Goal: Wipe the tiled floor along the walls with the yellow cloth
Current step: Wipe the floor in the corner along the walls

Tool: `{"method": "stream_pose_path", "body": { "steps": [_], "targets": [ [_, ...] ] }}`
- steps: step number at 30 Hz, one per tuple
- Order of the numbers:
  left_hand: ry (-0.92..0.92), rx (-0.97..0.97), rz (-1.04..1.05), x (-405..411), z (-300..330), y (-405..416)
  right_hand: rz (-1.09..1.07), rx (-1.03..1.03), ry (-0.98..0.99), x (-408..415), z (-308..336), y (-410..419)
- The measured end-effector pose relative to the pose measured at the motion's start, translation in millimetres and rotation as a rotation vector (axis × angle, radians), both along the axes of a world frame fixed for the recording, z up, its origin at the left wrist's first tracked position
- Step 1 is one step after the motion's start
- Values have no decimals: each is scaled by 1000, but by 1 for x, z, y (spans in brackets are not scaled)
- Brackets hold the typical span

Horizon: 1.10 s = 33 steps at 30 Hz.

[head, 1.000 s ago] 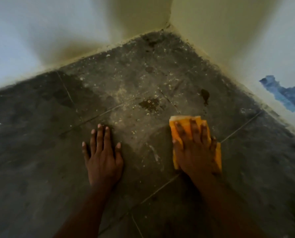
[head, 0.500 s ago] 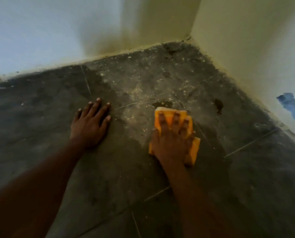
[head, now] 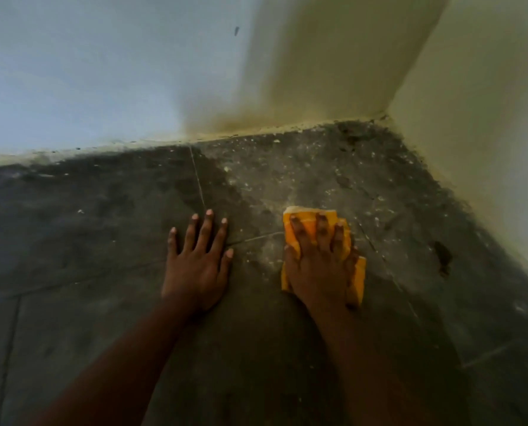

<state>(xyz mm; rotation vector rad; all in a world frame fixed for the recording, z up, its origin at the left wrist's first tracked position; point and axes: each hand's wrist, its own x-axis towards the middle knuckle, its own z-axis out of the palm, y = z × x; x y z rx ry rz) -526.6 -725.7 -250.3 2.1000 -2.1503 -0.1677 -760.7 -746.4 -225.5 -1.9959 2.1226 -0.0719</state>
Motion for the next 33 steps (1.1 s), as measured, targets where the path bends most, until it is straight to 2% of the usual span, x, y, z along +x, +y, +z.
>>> {"method": "stream_pose_path", "body": {
  "steps": [1,3,5,6,10,14,16,18,20,21,22,24,26,28,30,33],
  "targets": [
    [3,-5,-1,-1,-1,0,51,-10,8,12,-1,2],
    [14,-8,4,0,2,1,297,28,27,17,8,24],
    [21,24,-11,1,7,1,522,177,46,-1,22,48],
    [24,46,-17,2,8,3,553,279,44,-12,29,54],
    [30,63,-22,1,9,3,444,422,158,-27,29,24],
    [36,5,2,-1,5,3,98,240,9,23,7,-38],
    [54,-4,21,-2,3,0,10,146,-10,47,4,-58],
    [126,-5,77,3,6,-8,159,19,24,55,11,-47],
    [154,-2,92,10,11,-25,455,8,43,36,14,-19],
    [131,6,79,14,13,-33,536,30,56,20,14,-5],
    [110,22,68,15,13,-40,529,66,88,4,11,6],
    [91,25,71,17,13,-45,340,55,131,-14,8,0],
    [83,21,34,20,12,-53,95,1,63,-2,5,-33],
    [71,9,-1,27,9,-71,-61,14,-26,30,4,-75],
    [95,-6,59,32,7,-95,-24,6,-26,63,0,-107],
    [98,-38,198,34,3,-120,305,-95,23,74,-6,-108]
  ]
}}
